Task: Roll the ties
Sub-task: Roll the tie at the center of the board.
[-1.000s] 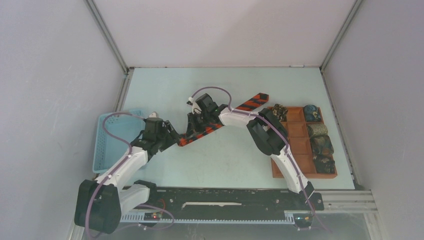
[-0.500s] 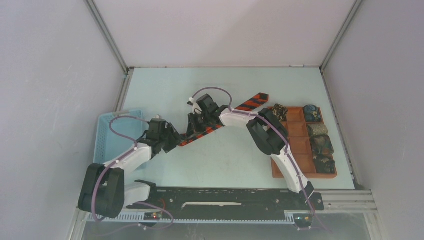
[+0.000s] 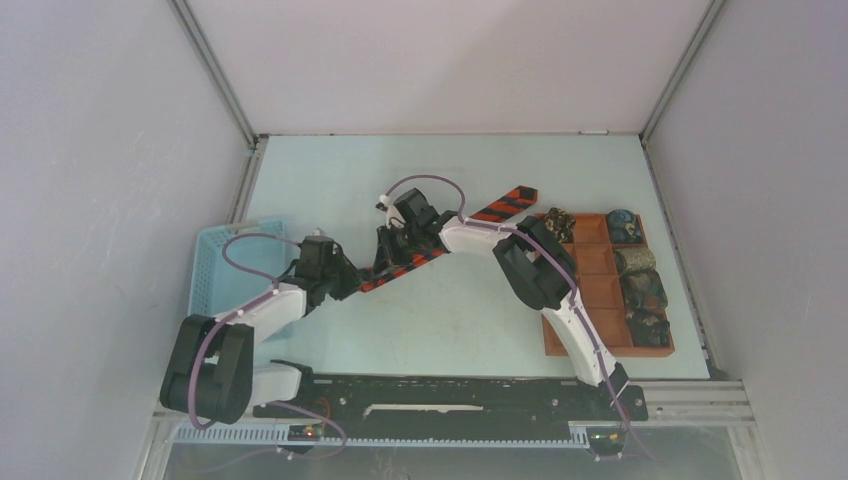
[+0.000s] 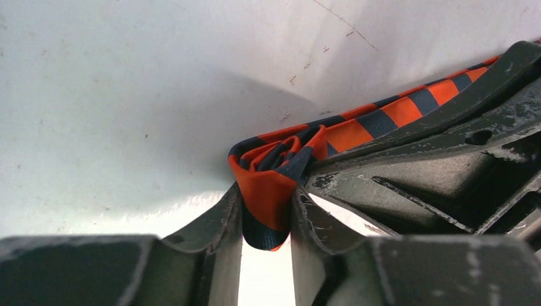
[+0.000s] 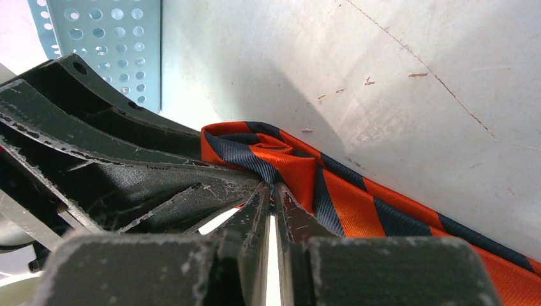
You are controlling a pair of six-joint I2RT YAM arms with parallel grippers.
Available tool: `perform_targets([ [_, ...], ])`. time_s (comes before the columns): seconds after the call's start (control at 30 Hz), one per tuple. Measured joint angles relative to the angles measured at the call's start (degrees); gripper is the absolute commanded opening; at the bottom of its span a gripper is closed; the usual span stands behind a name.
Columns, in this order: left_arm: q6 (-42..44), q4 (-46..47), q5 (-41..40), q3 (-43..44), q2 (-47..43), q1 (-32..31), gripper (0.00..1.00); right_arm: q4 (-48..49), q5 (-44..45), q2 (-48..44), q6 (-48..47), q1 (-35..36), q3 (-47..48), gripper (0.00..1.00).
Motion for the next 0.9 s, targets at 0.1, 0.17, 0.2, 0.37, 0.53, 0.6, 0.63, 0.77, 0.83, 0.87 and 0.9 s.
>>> perform_targets([
  [0.1, -0.2, 0.4, 0.3, 0.0, 0.1, 0.0, 0.11, 0.0, 0.0, 0.0, 0.0, 0.0, 0.0, 0.10],
  [0.17, -0.3, 0.5, 0.5, 0.0, 0.1, 0.0, 0.03, 0.0, 0.0, 0.0, 0.0, 0.0, 0.0, 0.10],
  [0.2, -0.4, 0.5, 0.5, 0.0, 0.1, 0.0, 0.02, 0.0, 0.0, 0.0, 0.0, 0.0, 0.0, 0.10],
  [0.37, -0.4, -0.6, 0.0, 0.5, 0.0, -0.2, 0.00, -0.3, 0.0, 0.0, 0.0, 0.0, 0.1, 0.10],
  [0.53, 0.6, -6.7, -3.0, 3.1, -1.0, -1.4, 0.00, -1.3, 0.2, 0.0, -0.1, 0.4, 0.3, 0.10],
  [0.6, 1.2, -9.7, -4.5, 4.4, -1.6, -1.5, 0.00, -1.8, 0.4, 0.0, -0.1, 0.6, 0.3, 0.11],
  [0.63, 1.7, -11.4, -5.4, 5.2, -1.7, -1.6, 0.00, -2.1, 0.6, 0.0, -0.2, 0.7, 0.3, 0.10],
  [0.77, 3.0, -15.8, -7.9, 7.5, -1.9, -1.9, 0.00, -3.5, 1.0, 0.0, -0.2, 1.4, 0.9, 0.10],
  [0.83, 3.8, -18.2, -9.0, 8.7, -1.9, -2.2, 0.00, -3.8, 1.2, 0.0, -0.2, 1.7, 1.3, 0.10],
  [0.87, 4.2, -19.5, -9.6, 9.4, -1.9, -2.3, 0.00, -4.0, 1.3, 0.0, -0.2, 1.9, 1.6, 0.11],
  [0.9, 4.8, -20.8, -10.2, 10.2, -1.9, -2.6, 0.00, -4.0, 1.3, 0.0, -0.2, 2.1, 1.9, 0.11],
])
